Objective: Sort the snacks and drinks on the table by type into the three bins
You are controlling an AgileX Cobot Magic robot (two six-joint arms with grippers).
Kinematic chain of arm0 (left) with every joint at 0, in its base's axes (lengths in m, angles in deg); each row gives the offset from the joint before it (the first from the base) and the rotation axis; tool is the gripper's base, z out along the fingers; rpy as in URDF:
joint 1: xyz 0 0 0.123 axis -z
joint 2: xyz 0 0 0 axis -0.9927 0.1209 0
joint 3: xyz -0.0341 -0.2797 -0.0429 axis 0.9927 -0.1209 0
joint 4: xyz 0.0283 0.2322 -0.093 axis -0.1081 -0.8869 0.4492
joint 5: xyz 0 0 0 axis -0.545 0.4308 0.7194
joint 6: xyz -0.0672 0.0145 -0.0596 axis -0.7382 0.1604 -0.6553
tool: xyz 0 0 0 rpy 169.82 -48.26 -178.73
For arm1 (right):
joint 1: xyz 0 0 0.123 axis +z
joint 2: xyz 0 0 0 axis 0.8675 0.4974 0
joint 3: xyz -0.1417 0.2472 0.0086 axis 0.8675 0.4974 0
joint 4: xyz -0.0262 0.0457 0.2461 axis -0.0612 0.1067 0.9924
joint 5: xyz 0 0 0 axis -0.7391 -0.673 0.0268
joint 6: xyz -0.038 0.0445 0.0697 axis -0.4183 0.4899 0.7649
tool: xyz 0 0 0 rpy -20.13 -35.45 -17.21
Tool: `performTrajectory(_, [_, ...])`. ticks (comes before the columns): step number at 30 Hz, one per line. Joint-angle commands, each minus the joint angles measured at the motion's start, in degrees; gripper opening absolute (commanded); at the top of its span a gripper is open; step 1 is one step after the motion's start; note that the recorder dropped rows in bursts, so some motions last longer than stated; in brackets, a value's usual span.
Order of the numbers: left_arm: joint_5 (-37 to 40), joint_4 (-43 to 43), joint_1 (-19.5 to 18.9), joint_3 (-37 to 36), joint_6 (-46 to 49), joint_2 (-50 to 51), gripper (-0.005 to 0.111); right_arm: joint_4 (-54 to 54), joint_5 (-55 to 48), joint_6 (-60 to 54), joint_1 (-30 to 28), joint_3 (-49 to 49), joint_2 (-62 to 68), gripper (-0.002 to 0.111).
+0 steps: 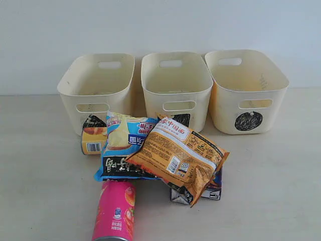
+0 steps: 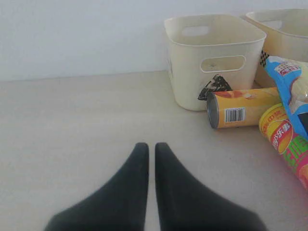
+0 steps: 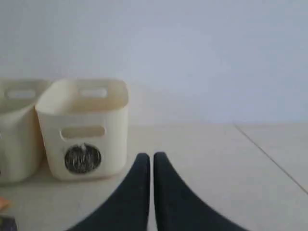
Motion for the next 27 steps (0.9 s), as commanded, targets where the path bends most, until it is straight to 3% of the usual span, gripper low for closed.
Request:
performTrajectory(1, [-0.18,0.21,-0.17,-0.23,-0.74,-0.23,0.004,1.33,12.38,7.14,-0.17,0.23,-0.31,0.000])
performTrajectory(6, [-0.18,0.21,-0.17,-0.23,-0.74,-0.23,0.004,1.22,21.63,13.77,-0.17,0.23,-0.31,0.000])
performTrajectory(22, [-0.46,0.21,-0.17,-0.23,-0.74,-0.23,0.004,-5.88,17.13,14.54,-0.17,-21.64,26.07,0.000])
performTrajectory(27, [-0.46,0.21,-0.17,-0.23,-0.74,-0.23,0.004,-8.09,10.31,14.13,-0.17,-27.93,35.05,0.000])
